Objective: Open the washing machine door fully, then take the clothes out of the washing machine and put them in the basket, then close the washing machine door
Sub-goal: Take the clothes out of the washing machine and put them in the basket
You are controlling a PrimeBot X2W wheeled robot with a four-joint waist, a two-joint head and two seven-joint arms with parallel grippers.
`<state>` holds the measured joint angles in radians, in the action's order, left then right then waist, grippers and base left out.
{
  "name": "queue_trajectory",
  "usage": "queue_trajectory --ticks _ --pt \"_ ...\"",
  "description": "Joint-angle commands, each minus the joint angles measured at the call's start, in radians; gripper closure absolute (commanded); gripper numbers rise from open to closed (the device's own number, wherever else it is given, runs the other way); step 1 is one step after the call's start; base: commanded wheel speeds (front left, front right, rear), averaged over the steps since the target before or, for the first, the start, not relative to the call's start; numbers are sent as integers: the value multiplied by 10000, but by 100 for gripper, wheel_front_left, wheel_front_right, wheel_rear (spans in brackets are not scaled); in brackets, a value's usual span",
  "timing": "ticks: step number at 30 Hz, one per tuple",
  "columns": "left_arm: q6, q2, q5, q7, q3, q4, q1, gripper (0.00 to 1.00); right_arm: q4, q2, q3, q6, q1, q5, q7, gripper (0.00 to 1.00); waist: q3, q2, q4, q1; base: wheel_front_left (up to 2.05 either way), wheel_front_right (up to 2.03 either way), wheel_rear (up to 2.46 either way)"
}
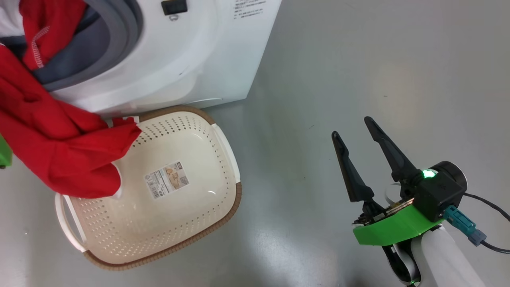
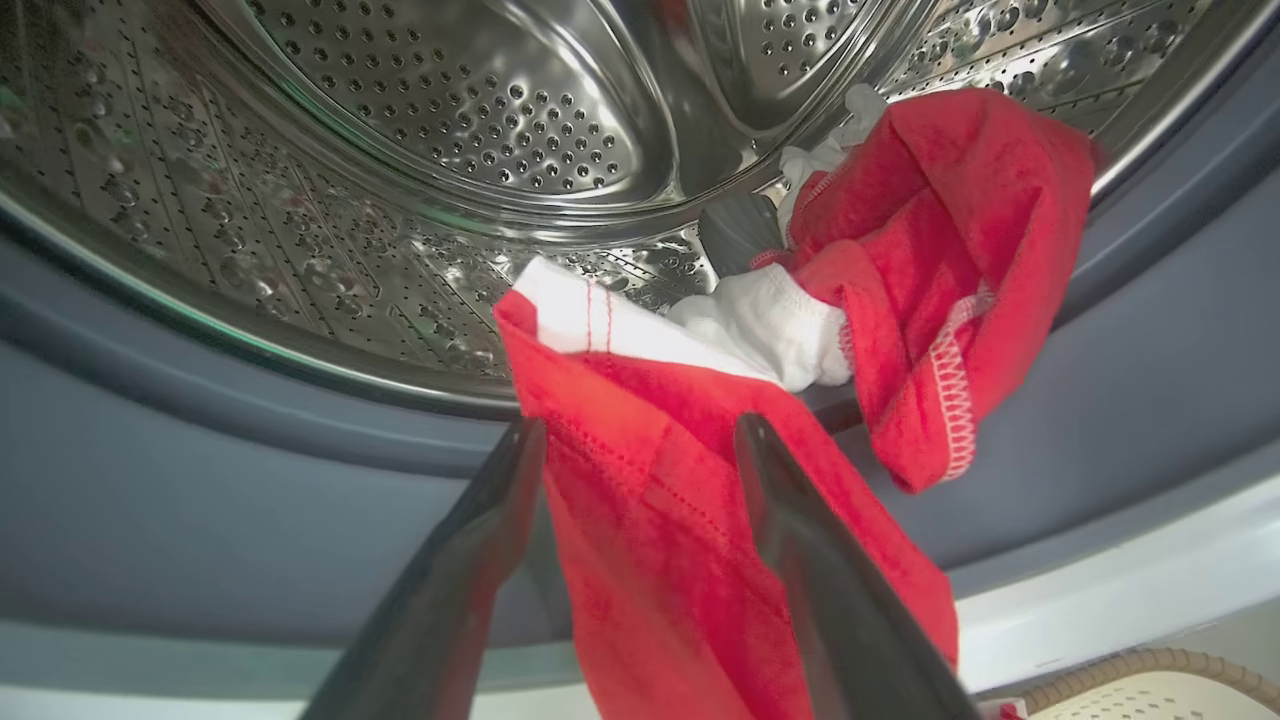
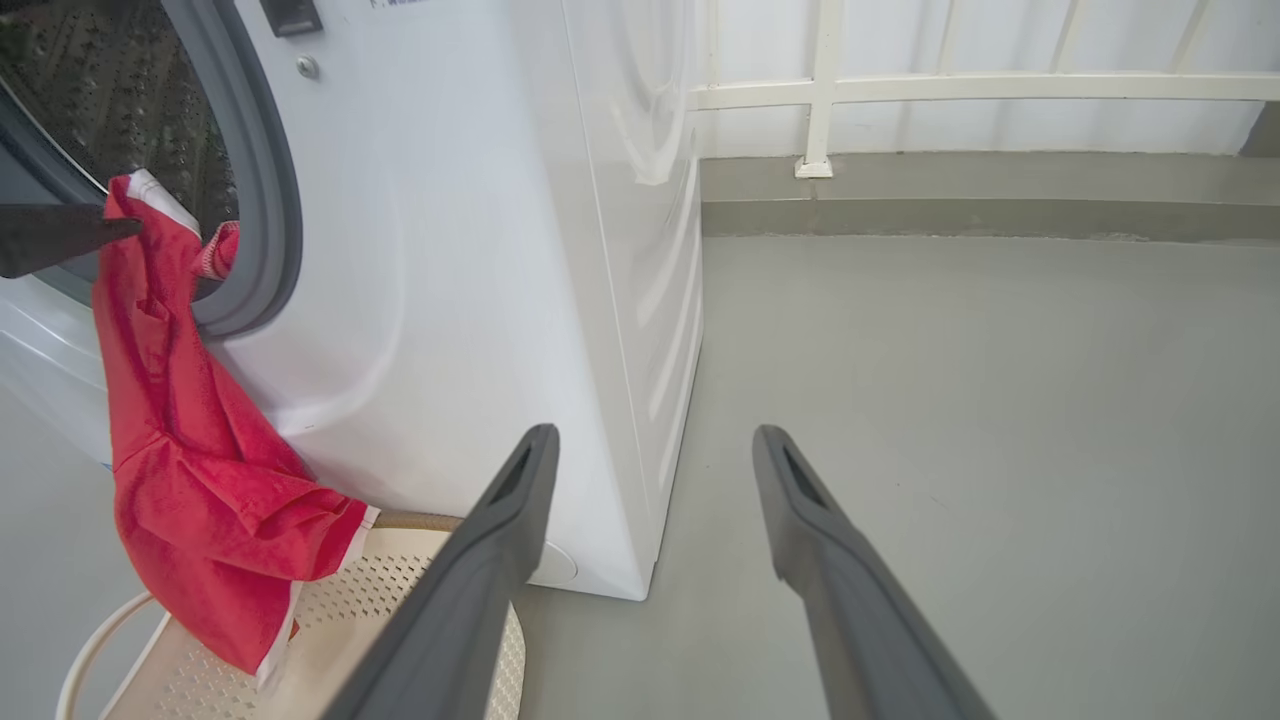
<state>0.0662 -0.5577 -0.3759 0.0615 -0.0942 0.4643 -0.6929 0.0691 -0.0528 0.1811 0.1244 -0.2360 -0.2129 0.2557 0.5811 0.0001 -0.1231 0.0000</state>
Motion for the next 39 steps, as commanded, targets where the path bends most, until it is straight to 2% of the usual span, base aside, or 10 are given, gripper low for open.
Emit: queue_trajectory --ticks 1,2,3,4,5,13,21,31,39 --pt "99 -648 106 -55 287 -105 -268 0 -245 26 296 63 -54 -119 61 0 31 -1 -34 0 0 0 0" --pt "101 -722 192 -155 209 -28 -334 0 -251 26 305 63 -55 -134 61 0 53 -1 -53 0 0 0 0" --pt "88 -759 225 -207 164 24 -393 28 -255 26 312 63 -58 -148 61 0 69 -1 -68 0 0 0 0" --pt "54 -797 254 -276 107 76 -434 69 -260 26 315 63 -60 -161 61 0 84 -1 -80 0 0 0 0" --pt "18 -827 286 -349 40 119 -460 100 -264 26 315 63 -62 -175 61 0 97 -1 -90 0 0 0 0" --pt "-81 -812 214 -104 -57 40 -489 100 -241 26 283 63 -53 -226 61 0 86 -1 -65 0 0 0 0" --pt "-392 -451 -638 501 341 -628 86 100 -169 26 201 63 33 -208 61 0 -130 -1 83 0 0 0 0" --pt "-381 -106 -1408 1296 910 -2529 1717 100 -48 26 82 63 158 -83 61 0 -449 -1 390 0 0 0 0" --pt "-428 87 -2368 682 1232 -4668 3406 100 77 26 66 63 174 -11 61 0 -503 -1 563 0 0 0 0"
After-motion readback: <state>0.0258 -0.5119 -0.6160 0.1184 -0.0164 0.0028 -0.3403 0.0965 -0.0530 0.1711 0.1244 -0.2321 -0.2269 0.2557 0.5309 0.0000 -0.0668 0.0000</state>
